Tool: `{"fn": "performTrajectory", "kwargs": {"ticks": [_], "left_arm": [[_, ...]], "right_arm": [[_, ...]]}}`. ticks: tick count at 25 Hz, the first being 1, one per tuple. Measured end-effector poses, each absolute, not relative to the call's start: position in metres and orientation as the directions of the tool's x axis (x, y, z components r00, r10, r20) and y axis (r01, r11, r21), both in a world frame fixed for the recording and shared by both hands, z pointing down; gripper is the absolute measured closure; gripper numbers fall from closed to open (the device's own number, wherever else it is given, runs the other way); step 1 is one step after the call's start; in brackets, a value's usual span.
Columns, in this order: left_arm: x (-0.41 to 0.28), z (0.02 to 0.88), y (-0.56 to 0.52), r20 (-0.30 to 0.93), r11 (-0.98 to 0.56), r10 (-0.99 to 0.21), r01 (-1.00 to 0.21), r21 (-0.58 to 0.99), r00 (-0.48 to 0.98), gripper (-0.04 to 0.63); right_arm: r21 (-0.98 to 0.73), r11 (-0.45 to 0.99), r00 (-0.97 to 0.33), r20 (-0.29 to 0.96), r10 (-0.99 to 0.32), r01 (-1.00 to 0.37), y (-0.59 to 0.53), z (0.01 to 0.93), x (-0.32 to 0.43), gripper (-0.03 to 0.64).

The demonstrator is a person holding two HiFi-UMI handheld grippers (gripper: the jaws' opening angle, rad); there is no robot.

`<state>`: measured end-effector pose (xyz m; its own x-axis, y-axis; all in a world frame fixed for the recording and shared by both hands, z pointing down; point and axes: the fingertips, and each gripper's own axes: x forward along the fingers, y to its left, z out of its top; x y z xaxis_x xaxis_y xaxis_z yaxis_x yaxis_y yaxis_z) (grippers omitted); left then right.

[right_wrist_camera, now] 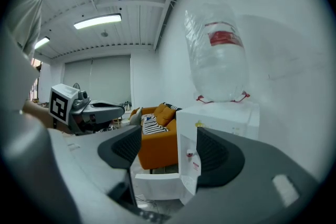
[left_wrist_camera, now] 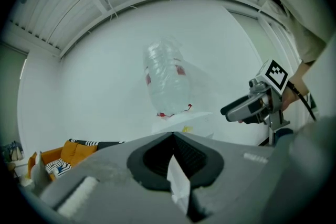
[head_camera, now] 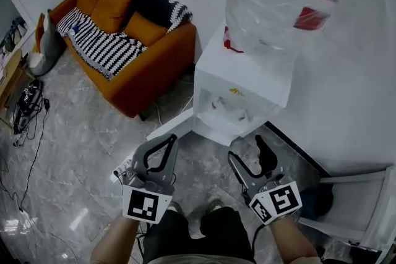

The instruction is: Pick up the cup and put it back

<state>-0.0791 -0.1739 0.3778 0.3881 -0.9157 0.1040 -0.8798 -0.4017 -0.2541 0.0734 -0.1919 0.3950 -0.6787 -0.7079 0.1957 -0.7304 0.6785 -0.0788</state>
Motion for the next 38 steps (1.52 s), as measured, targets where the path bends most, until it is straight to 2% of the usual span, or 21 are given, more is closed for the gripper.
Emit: {"fn": "performTrajectory", "kwargs": {"ticks": [3,7,22,26,33,38], "left_arm": [[-0.078,0.428,-0.18,0.106,-0.425,-0.905,-0.864,-0.27,0.412,0.592],[-0.087,0.499,-0.184,0.139,-0.413,-0.909,-0.894,-0.175,0.393,0.592],[-0.085,0.724,-0.202,0.086,-0.45,-0.893,-0.883,-0.13,0.442,0.592],[-0.079,0.763,-0.207,0.076,-0.468,-0.884,-0.87,-0.153,0.462,0.592],[-0.07,0.809,-0.222,0.051,-0.492,-0.869,-0.848,-0.195,0.493,0.592],[-0.072,0.836,-0.243,0.02,-0.45,-0.891,-0.878,-0.162,0.453,0.592]], "right_arm": [[-0.086,0.688,-0.692,0.161,-0.704,-0.72,-0.195,0.442,0.072,0.282],[-0.085,0.692,-0.695,0.162,-0.7,-0.717,-0.195,0.51,0.072,0.282],[-0.032,0.715,-0.714,0.104,-0.692,-0.698,-0.214,0.739,0.083,0.279],[-0.03,0.741,-0.741,0.071,-0.667,-0.67,-0.216,0.778,0.084,0.278],[-0.045,0.714,-0.714,0.108,-0.692,-0.699,-0.245,0.847,0.096,0.278],[0.008,0.692,-0.683,0.151,-0.715,-0.722,-0.275,0.887,0.094,0.272]]}}
